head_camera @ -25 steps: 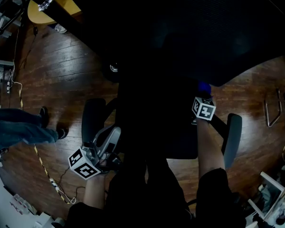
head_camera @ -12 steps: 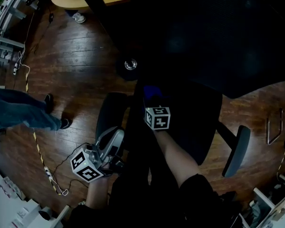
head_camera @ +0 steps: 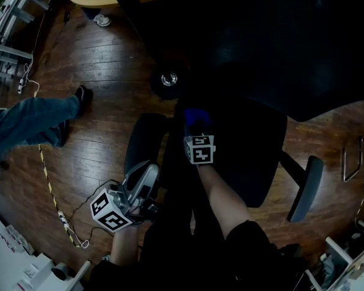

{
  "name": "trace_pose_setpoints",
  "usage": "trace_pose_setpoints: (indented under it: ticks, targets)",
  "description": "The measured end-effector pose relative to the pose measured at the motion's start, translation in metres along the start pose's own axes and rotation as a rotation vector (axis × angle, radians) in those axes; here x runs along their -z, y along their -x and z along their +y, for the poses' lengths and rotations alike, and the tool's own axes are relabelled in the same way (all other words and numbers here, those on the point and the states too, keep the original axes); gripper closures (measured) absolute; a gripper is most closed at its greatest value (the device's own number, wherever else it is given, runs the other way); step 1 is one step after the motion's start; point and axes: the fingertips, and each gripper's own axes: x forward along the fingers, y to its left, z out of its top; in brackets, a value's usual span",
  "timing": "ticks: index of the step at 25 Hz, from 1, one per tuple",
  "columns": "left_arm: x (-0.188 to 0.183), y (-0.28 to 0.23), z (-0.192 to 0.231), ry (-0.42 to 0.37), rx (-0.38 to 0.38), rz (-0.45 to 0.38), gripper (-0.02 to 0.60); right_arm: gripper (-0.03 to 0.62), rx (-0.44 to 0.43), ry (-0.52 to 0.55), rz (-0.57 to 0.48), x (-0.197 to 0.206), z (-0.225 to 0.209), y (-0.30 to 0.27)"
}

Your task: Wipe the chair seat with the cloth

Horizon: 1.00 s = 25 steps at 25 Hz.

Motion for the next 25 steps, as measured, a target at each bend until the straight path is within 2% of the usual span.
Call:
trace_pose_setpoints:
  ticks: [5,15,20,25]
  targets:
    - [0.013,-0.007,-0.01,-0.003,0.03,0.039,0.594,0.528,0.141,-0.029,0.002,0.03,-0.075,0.033]
    - [0.037,-0.032,-0.023,0.013,0.096,0.131,0.594,0.528,0.432,-0.096,0.02,0.071,-0.24,0.154]
    - [0.038,-0.034,-0.023,0.014,0.101,0.133,0.594,0.528,0.527,-0.118,0.017,0.086,-0.283,0.204]
    - [0.033,-0.028,-0.024,0.012,0.101,0.121,0.594,0.528,0.529,-0.126,-0.018,0.086,-0.289,0.21]
